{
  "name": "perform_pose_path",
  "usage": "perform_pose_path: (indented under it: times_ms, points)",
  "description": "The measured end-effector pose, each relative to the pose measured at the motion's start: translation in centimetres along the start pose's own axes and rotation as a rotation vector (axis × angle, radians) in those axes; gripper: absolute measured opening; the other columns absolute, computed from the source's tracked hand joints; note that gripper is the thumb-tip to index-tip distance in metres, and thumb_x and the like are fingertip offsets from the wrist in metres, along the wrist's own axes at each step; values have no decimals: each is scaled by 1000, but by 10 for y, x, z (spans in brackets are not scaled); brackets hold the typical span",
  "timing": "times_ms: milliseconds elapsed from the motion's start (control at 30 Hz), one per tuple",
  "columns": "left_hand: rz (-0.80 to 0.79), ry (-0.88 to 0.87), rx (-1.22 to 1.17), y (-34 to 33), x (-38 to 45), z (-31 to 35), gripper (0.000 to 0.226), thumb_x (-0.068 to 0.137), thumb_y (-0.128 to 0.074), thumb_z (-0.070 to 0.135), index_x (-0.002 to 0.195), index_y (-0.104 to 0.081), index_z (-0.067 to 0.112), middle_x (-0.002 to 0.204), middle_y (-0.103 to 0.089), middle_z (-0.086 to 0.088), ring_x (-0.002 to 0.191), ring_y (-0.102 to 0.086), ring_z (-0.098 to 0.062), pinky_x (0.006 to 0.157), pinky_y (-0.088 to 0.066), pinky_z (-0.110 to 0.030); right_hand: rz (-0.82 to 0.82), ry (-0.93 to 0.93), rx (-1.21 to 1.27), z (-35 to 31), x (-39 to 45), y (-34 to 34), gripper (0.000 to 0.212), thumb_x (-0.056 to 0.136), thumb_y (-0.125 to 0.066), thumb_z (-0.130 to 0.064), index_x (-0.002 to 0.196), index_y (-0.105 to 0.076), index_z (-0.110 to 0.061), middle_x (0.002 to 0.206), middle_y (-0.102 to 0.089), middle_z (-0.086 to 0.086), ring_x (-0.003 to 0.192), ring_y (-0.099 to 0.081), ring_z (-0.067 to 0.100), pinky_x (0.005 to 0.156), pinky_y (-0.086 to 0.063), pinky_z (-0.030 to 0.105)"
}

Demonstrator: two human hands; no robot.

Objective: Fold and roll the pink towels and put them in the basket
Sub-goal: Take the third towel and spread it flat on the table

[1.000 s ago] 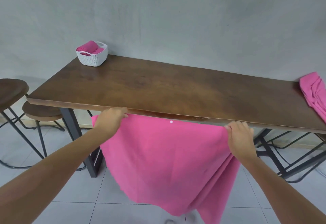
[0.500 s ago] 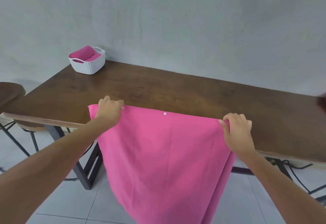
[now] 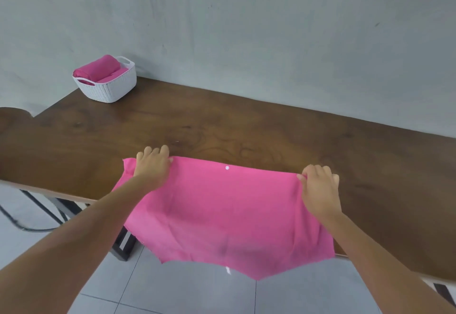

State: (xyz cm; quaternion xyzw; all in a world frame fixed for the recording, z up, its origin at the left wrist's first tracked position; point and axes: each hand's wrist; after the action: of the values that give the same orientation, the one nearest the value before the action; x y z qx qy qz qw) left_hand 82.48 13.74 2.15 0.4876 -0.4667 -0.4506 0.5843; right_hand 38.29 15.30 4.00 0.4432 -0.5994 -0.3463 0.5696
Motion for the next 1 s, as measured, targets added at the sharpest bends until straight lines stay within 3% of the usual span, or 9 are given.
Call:
perform_pose_path:
  times_ms: [100, 200, 433, 800, 1000]
  points:
    - [29, 49, -163, -22, 8, 0, 20, 102, -47, 32, 98, -51, 13, 101, -57, -9, 99, -48, -34, 81, -31, -44, -66, 65, 7, 13, 5, -28, 21, 100, -54, -25, 81, -47, -21, 81, -50, -5, 81, -43, 22, 73, -29, 38]
    - [102, -8, -235, -32, 18, -3, 16, 100, -52, 29, 90, -50, 16, 93, -50, -1, 91, -45, -29, 78, -27, -39, -118, 113, 30, 27, 14, -48, 21, 101, -52, -28, 82, -47, -22, 84, -48, -7, 82, -42, 20, 75, -32, 38]
    - [135, -83, -313, -36, 76, 2, 19, 98, -57, 26, 85, -45, 19, 88, -47, 5, 82, -38, -20, 77, -28, -35, -180, 61, 156, 40, 69, -74, 19, 103, -48, -31, 86, -52, -23, 89, -48, -8, 86, -41, 17, 85, -32, 38]
    - [136, -151, -303, -52, 213, 4, 20, 100, -52, 22, 83, -42, 21, 89, -44, 7, 83, -37, -20, 78, -30, -36, -106, 94, 103, 38, 189, -127, 19, 101, -50, -29, 85, -54, -19, 87, -51, -5, 84, -47, 22, 79, -35, 40]
    - [152, -182, -307, -62, 300, 7, 20, 101, -52, 24, 84, -43, 20, 90, -45, 6, 84, -36, -19, 79, -28, -35, -4, 122, 57, 33, 264, -157, 34, 100, -37, -36, 83, -58, -16, 81, -55, -2, 78, -48, 25, 72, -34, 41]
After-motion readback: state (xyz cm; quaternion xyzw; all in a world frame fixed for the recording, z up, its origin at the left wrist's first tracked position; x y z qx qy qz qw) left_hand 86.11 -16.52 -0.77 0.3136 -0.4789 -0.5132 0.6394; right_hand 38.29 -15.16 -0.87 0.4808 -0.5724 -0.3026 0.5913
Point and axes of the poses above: each hand's wrist, its own x-axis towards the middle knuckle, its own y-axis out of the back of the hand, z = x × y
